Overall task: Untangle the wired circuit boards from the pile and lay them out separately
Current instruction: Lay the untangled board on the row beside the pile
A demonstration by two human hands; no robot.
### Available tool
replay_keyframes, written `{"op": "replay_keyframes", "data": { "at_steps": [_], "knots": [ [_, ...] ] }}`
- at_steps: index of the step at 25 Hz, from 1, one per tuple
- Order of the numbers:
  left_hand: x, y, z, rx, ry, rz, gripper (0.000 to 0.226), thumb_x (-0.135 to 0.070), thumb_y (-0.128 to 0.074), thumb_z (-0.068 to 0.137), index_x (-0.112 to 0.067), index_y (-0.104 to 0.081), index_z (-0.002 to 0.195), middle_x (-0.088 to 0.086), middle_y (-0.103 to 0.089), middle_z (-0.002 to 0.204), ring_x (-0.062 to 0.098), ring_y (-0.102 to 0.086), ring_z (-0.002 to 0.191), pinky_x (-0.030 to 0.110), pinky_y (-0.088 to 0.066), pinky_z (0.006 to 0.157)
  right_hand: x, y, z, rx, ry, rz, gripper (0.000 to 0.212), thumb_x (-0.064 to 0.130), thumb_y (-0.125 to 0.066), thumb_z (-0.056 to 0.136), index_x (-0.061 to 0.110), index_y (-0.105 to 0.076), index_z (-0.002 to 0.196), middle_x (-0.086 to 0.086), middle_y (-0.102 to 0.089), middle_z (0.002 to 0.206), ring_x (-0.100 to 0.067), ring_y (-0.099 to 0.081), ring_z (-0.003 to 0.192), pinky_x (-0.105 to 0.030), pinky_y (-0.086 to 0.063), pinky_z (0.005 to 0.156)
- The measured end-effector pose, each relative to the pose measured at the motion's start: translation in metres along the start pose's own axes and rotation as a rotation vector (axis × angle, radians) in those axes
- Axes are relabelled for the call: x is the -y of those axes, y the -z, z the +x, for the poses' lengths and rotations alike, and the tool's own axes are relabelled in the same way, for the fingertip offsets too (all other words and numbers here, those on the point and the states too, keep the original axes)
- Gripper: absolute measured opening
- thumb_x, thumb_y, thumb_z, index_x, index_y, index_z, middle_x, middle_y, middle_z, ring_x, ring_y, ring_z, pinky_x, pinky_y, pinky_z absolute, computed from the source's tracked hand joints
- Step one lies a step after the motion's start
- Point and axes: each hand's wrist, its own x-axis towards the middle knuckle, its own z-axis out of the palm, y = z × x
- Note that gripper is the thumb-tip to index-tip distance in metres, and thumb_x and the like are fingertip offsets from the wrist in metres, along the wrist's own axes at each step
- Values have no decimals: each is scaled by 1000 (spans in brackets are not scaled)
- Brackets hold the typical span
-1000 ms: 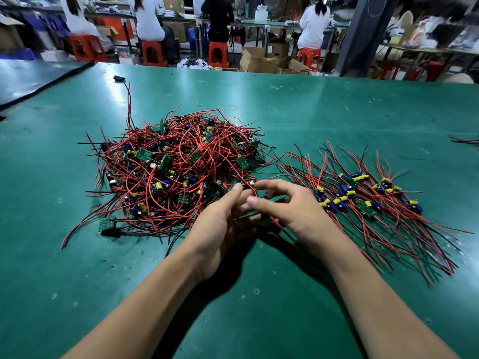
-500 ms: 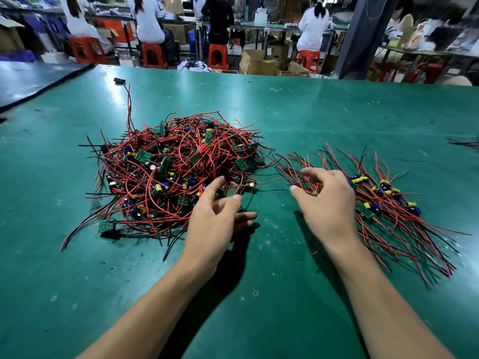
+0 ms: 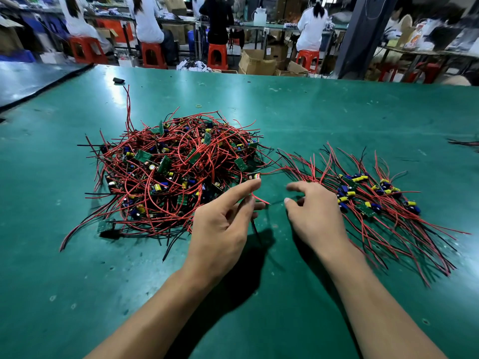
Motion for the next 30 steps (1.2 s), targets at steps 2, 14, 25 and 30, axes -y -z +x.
{"op": "replay_keyframes", "data": {
  "at_steps": [2,14,25,30],
  "knots": [
    [0,0,-1,2,-115,84,28,-5,-60,93,-15,-71,117,1,-75,94,23,-73,83,38,-60,79,5,-3,-4,19,119,99,57,15,-74,85,19,-57,139,-4,-59,123,-14,-64,77,-38,-51,93],
    [-11,4,-5,58,-145,158,35,8,-53,68,-16,-76,77,-12,-74,77,3,-69,72,15,-51,72,31,-10,-13,487,-286,1011,22,12,-68,93,11,-66,115,-14,-69,101,-22,-61,80,-27,-52,64],
    [-1,8,-1,-11,-45,231,18,-2,-73,84,-15,-74,97,-9,-74,89,7,-69,82,28,-56,78,25,4,-5,201,-66,948,22,0,-76,84,17,-66,93,-8,-73,89,-10,-66,72,-18,-52,62],
    [2,8,2,85,49,221,45,-9,-76,83,-21,-63,124,-8,-70,111,3,-67,97,28,-55,87,29,1,-8,291,-83,1170,22,-4,-74,83,11,-64,95,-5,-71,78,-17,-68,63,-26,-59,65]
  ]
}}
